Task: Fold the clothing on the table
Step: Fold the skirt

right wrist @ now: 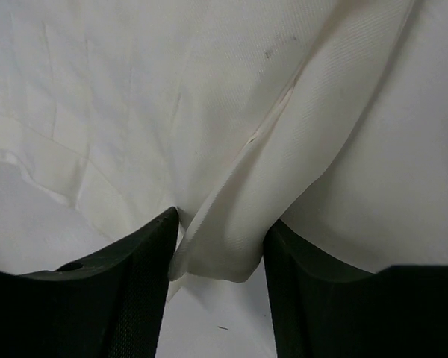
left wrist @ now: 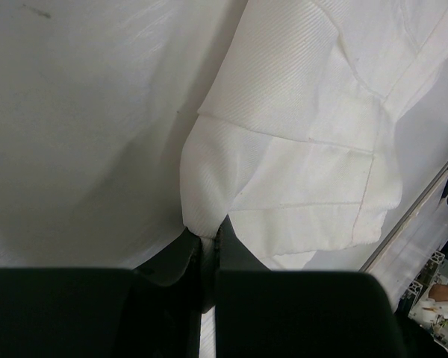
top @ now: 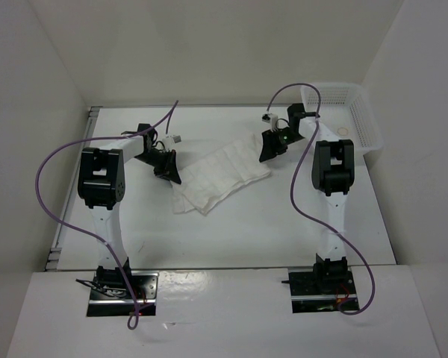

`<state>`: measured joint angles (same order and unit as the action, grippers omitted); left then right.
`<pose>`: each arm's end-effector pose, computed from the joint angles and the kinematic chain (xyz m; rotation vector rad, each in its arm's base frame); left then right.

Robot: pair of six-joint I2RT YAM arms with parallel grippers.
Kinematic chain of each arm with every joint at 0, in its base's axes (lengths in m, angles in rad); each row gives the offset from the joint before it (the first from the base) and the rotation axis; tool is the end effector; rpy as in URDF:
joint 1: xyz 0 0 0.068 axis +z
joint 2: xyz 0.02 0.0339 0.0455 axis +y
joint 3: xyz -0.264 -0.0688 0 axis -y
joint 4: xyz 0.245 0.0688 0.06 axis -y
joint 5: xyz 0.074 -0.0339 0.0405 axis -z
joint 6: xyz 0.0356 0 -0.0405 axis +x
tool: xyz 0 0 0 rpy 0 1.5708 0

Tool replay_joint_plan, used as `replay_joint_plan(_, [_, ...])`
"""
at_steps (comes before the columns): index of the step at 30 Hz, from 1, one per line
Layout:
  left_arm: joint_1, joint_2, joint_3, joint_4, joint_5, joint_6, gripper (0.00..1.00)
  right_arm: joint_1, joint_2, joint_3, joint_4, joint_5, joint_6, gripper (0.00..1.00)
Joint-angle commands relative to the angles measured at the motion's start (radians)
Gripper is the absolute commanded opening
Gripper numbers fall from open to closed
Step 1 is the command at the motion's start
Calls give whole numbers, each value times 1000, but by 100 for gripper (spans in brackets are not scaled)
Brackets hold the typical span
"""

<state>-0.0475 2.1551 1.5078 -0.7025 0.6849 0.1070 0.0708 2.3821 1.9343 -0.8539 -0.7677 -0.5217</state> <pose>0.4180 -0.0424 0.1347 0.3202 2.7289 -0.9693 0.4818 0.0590 0.1473 -0.8822 2.4102 0.9313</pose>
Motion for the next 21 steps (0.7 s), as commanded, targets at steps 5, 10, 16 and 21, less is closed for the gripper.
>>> replay_joint_plan(5, [-12,37,3,-17,-79,65,3,21,15,-40,-63,74,5,29])
replay_joint_plan(10, [-12,46,3,-17,-79,65,3,30,3,-40,-42,117,26,0])
replay_joint_plan(16, [-12,46,23,-26,-61,65,3,30,-95,-51,2,197,74,0])
replay_joint_plan(21, [-12,64,32,-26,-51,45,3,50,-182,-51,21,283,94,0])
